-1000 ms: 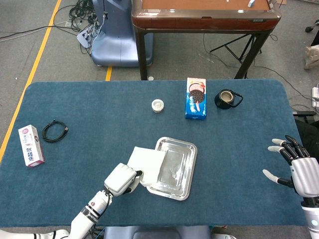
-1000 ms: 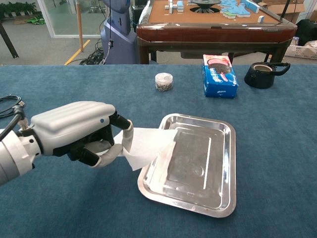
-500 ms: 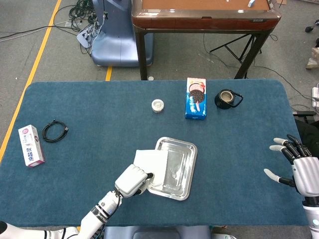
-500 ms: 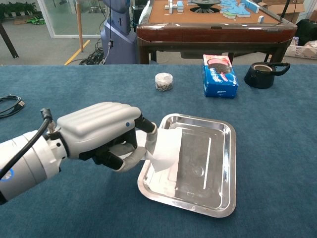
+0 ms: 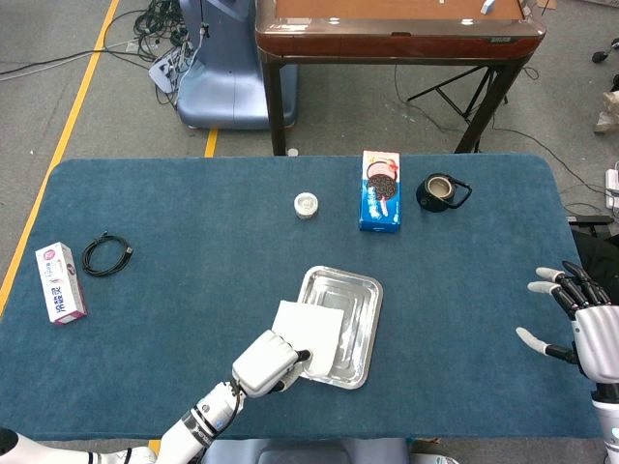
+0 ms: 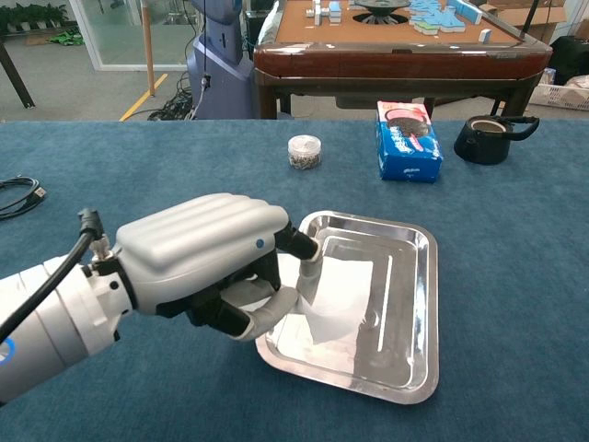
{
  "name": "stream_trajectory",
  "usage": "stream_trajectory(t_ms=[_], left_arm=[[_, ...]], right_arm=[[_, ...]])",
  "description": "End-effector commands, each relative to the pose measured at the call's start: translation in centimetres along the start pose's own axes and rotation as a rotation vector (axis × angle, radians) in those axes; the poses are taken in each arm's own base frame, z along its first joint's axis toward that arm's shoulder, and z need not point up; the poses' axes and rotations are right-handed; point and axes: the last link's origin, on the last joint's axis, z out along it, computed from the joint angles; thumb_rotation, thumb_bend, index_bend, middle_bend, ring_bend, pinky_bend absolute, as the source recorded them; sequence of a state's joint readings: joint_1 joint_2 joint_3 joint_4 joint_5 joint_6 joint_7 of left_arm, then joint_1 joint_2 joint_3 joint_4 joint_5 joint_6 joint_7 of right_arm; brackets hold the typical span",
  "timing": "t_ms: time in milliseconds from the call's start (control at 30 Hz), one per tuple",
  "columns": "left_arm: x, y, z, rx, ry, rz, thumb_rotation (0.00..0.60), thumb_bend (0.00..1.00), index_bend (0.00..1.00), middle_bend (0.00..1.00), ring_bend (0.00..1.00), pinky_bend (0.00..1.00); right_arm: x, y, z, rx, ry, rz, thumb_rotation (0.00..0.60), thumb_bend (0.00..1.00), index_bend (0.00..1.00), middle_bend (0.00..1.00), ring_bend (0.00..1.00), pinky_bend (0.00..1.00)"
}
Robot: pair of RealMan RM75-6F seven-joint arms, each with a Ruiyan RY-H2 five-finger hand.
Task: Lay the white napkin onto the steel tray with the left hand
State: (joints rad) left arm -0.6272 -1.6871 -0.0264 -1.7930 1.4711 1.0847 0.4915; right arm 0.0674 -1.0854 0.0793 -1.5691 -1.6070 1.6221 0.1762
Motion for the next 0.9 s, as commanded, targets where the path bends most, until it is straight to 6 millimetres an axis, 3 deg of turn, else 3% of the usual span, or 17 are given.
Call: stream_trajectory(t_ms=[33,900], left_arm=[[0.0,0.6,-0.1,-0.019,0.001,-0.01,0.6,0.55,0.59,1.0,1.0,1.0],[-2.4,-0.5,1.7,0.086,-0.069,0.04,0.6,0.55,0.59,1.0,1.0,1.0]], right_arm=[[0.1,0.0,-0.1,-0.001,0.005,-0.001,0.6,0.03,0.36,0.26,0.12,0.23],[0.3,0.0,-0.1,0.001,0.006,0.005,0.6,0.03,0.36,0.26,0.12,0.23]])
